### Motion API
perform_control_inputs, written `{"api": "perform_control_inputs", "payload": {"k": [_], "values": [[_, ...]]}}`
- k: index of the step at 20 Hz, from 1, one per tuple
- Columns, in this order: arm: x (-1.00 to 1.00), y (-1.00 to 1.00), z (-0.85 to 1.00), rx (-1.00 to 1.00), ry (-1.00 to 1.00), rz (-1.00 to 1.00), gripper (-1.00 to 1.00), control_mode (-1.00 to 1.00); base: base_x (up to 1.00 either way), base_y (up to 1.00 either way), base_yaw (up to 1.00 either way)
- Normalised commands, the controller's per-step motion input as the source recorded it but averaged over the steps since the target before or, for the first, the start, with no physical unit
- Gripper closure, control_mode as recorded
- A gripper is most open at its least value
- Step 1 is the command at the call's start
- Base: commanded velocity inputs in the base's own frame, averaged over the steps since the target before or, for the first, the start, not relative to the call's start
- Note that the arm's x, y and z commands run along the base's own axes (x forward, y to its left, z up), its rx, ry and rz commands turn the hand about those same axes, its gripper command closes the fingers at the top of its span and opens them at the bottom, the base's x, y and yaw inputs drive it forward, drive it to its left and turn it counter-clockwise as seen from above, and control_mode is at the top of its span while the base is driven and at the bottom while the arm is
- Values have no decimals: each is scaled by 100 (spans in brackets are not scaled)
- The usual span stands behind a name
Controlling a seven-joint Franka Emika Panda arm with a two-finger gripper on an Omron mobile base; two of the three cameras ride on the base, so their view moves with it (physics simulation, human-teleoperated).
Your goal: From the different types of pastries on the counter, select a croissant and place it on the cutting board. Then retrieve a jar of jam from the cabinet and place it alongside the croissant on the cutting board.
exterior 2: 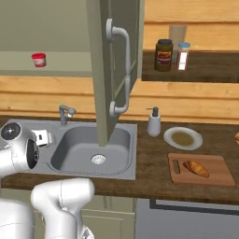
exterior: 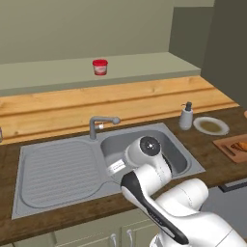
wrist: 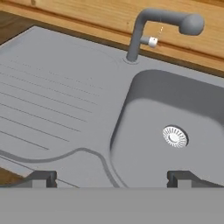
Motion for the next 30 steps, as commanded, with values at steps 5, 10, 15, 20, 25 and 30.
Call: {"api": "perform_control_inputs", "payload": {"k": [5, 10, 15, 20, 25, 30], "values": [[-5, 14, 46, -6, -21, 0, -100, -100, 0, 0, 0], [-24, 2, 100, -1, -39, -1, -100, -100, 0, 0, 0], [-5, -6, 100, 8, -20, -1, -100, -100, 0, 0, 0], [-2, -2, 100, 15, -3, 0, -100, -100, 0, 0, 0], [-13, -1, 100, 21, 0, 0, -100, -100, 0, 0, 0], [-36, -6, 100, 25, 0, 0, -100, -100, 0, 0, 0]]}}
